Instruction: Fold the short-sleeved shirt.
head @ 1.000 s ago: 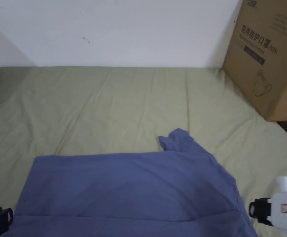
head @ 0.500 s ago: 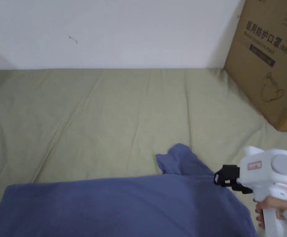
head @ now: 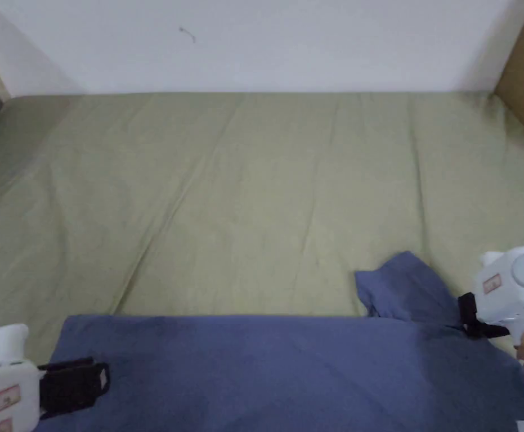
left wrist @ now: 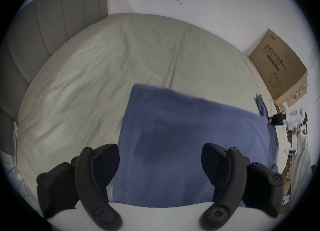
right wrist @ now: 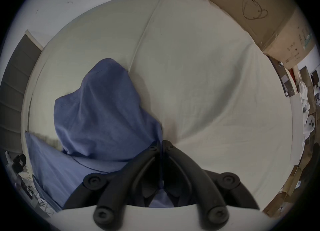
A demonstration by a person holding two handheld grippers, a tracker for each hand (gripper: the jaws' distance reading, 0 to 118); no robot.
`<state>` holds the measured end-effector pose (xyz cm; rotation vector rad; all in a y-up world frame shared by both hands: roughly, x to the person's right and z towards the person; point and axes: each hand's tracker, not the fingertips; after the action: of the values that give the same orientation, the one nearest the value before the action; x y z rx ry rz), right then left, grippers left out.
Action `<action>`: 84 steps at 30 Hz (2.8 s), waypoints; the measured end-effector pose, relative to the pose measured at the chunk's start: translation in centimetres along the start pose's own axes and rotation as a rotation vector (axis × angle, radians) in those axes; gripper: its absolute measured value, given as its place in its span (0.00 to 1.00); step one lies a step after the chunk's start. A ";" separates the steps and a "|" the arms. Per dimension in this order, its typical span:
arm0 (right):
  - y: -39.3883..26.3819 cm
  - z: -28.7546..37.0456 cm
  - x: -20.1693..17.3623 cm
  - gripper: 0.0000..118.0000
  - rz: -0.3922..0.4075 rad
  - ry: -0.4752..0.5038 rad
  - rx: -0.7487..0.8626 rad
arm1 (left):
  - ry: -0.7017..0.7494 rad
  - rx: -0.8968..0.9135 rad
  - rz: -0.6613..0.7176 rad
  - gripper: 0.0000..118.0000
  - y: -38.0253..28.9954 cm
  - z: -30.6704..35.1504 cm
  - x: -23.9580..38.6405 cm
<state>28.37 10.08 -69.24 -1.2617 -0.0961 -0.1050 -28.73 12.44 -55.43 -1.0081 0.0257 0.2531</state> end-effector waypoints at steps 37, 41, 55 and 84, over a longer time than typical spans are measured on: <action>-25.0 20.9 6.2 0.01 0.002 0.072 0.127 | 0.039 0.070 -0.137 0.01 -9.0 14.0 -4.0; -31.1 15.5 5.8 0.01 0.016 -0.052 -0.026 | 0.061 -0.001 -0.096 0.01 -14.0 11.4 -4.9; -31.1 20.4 3.5 0.71 0.005 0.007 0.213 | 0.017 0.127 0.164 0.74 -15.6 16.3 -8.2; -32.2 15.9 -16.7 0.03 0.398 0.182 0.097 | -0.488 0.152 0.831 0.82 -21.5 6.9 -14.3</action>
<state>7.35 15.96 -36.26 -1.1478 0.3036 0.1274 -38.53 4.46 -31.81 -0.7170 0.0182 1.2326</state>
